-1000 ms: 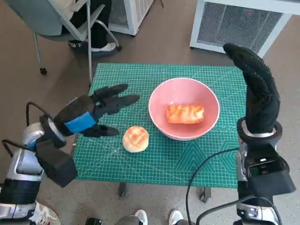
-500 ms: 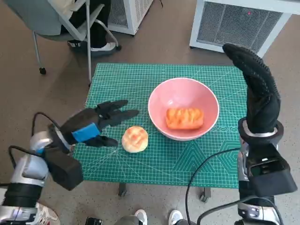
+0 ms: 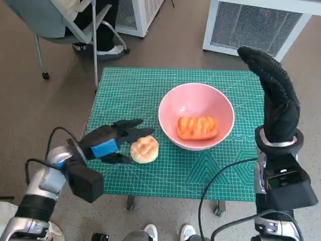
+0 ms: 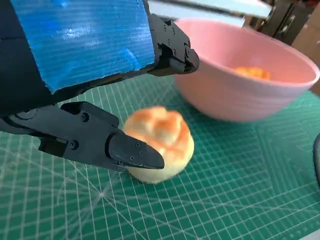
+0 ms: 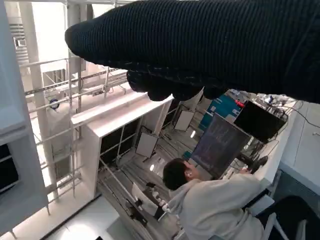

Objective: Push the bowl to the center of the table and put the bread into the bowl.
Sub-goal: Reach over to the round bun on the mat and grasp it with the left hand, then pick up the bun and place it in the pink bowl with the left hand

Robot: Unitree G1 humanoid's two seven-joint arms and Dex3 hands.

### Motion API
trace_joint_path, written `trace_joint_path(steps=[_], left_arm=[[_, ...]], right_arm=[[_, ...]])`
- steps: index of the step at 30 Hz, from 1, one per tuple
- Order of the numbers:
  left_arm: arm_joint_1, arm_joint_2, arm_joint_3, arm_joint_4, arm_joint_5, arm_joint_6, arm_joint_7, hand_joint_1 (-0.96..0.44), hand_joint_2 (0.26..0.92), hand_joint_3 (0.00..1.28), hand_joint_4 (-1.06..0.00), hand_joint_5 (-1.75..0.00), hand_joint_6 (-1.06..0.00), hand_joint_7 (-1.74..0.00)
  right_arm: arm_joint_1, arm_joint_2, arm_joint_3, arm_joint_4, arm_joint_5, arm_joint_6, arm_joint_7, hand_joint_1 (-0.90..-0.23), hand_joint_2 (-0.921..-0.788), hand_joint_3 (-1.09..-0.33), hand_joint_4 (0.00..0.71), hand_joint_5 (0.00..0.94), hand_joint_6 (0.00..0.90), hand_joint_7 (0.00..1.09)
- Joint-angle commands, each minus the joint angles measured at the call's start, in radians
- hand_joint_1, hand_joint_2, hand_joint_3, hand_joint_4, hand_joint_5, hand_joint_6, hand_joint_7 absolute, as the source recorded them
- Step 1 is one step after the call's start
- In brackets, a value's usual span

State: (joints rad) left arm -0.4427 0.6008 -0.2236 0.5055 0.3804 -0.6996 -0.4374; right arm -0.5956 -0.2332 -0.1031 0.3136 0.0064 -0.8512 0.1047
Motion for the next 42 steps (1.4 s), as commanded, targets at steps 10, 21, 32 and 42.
trace_joint_path(steps=[10, 21, 32, 42], left_arm=[[-0.053, -0.05, -0.06, 0.124, 0.07, 0.018, 0.063, -0.31, 0.902, 0.0, -0.26, 0.0, -0.37, -0.02], [-0.096, -0.111, -0.103, 0.224, 0.124, 0.069, 0.135, -0.11, 0.894, 0.0, -0.4, -0.04, -0.5, -0.05], [-0.094, -0.1, -0.114, 0.223, 0.118, 0.099, 0.131, -0.03, 0.92, 0.15, -0.6, -1.14, -0.57, -1.03], [-0.09, -0.074, -0.098, 0.19, 0.073, 0.12, 0.086, 0.0, 0.921, 0.15, -0.56, -1.39, -0.57, -1.12]], right_arm=[[0.019, -0.01, 0.0, 0.008, 0.006, 0.01, 0.014, -0.568, -0.921, -0.753, 0.295, 0.0, 0.015, 0.7], [0.021, -0.007, 0.006, 0.002, 0.002, 0.017, 0.014, -0.577, -0.921, -0.753, 0.294, 0.0, 0.012, 0.7], [0.023, -0.009, 0.005, 0.0, 0.001, 0.023, 0.014, -0.575, -0.921, -0.754, 0.294, 0.0, 0.009, 0.71], [0.027, -0.006, 0.003, 0.005, 0.001, 0.02, 0.011, -0.569, -0.921, -0.757, 0.293, 0.0, 0.007, 0.71]])
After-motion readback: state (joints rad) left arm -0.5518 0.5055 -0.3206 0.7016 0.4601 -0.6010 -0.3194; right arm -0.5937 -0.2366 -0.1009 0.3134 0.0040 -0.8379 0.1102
